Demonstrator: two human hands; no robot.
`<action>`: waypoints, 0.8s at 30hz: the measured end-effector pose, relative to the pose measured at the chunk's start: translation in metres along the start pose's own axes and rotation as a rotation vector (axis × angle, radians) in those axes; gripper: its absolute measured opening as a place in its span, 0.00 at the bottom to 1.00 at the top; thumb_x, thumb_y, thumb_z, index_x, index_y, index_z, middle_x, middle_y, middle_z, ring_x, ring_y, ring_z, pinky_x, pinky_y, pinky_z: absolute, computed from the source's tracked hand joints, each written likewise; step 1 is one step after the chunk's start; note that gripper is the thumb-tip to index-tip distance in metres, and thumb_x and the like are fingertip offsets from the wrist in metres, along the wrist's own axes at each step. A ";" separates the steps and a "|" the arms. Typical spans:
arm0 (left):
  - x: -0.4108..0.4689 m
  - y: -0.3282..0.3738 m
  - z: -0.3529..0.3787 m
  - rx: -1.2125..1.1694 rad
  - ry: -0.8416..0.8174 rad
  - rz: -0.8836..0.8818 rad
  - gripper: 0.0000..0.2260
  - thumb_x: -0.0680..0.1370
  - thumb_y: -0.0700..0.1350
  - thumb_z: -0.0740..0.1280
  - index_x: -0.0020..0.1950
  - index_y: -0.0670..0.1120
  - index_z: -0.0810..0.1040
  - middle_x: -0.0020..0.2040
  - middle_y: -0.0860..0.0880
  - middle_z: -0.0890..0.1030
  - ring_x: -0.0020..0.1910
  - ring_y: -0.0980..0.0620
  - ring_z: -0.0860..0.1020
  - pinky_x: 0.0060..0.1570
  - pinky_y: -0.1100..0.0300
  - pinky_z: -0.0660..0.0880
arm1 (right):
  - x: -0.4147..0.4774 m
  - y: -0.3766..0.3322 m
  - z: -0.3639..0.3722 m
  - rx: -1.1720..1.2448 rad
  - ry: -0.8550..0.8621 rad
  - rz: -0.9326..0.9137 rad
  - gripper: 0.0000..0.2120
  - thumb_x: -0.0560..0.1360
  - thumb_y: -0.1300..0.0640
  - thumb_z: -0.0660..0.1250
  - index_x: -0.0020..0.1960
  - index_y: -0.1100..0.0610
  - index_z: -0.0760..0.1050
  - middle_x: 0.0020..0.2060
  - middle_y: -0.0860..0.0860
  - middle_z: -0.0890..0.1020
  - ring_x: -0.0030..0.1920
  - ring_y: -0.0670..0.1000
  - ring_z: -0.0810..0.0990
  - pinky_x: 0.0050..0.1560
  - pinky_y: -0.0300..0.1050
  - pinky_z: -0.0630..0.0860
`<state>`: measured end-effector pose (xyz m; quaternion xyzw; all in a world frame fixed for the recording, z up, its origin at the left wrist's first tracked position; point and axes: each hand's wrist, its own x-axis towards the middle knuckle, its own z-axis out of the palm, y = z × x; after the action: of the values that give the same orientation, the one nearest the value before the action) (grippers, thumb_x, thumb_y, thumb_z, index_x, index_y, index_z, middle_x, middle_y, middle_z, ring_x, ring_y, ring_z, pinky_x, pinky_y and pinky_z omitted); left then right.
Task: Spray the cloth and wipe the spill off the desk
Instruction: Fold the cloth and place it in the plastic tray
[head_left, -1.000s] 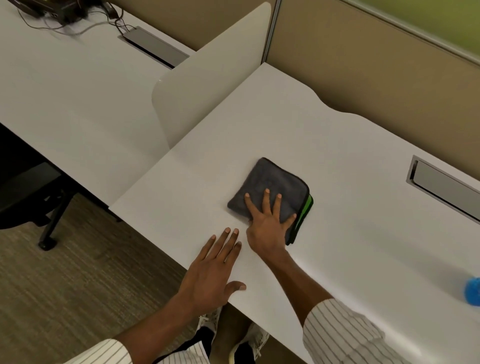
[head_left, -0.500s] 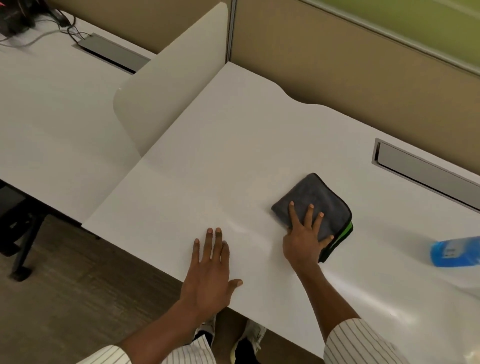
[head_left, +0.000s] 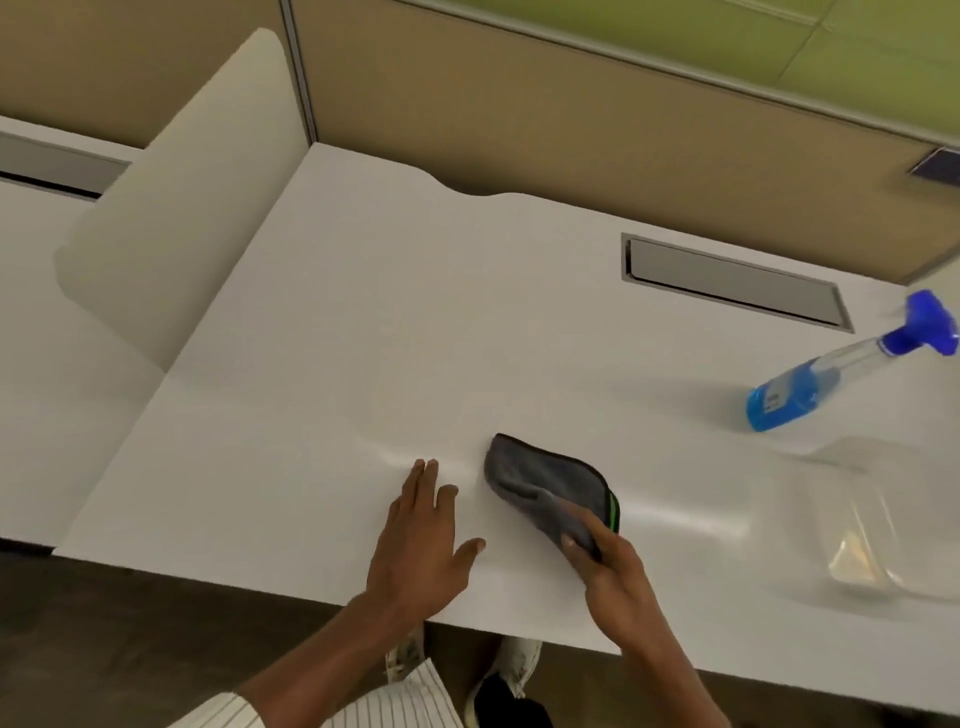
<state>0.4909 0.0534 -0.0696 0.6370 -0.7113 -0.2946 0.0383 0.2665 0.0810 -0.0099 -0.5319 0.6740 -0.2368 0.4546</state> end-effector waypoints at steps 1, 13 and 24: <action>0.003 0.010 -0.001 -0.081 0.005 0.027 0.38 0.80 0.69 0.63 0.84 0.51 0.59 0.87 0.49 0.49 0.86 0.48 0.49 0.80 0.53 0.56 | -0.007 -0.011 -0.011 0.059 0.020 0.055 0.19 0.85 0.57 0.62 0.68 0.36 0.76 0.63 0.38 0.83 0.66 0.42 0.78 0.61 0.32 0.74; 0.023 0.119 -0.024 -1.297 -0.489 -0.190 0.26 0.82 0.66 0.61 0.60 0.48 0.88 0.59 0.47 0.87 0.60 0.48 0.85 0.62 0.52 0.78 | -0.044 -0.022 -0.128 0.844 0.126 0.320 0.20 0.77 0.51 0.65 0.66 0.57 0.80 0.60 0.56 0.87 0.58 0.59 0.87 0.58 0.56 0.83; 0.040 0.213 -0.003 -1.364 -0.356 -0.182 0.21 0.77 0.30 0.73 0.69 0.40 0.79 0.62 0.38 0.85 0.61 0.37 0.85 0.59 0.46 0.83 | -0.029 0.049 -0.242 0.914 0.122 0.346 0.15 0.75 0.60 0.71 0.61 0.62 0.81 0.56 0.61 0.86 0.55 0.63 0.85 0.51 0.59 0.84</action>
<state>0.2967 0.0182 0.0194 0.4700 -0.3078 -0.7759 0.2869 0.0333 0.0837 0.0760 -0.1435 0.6049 -0.4600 0.6339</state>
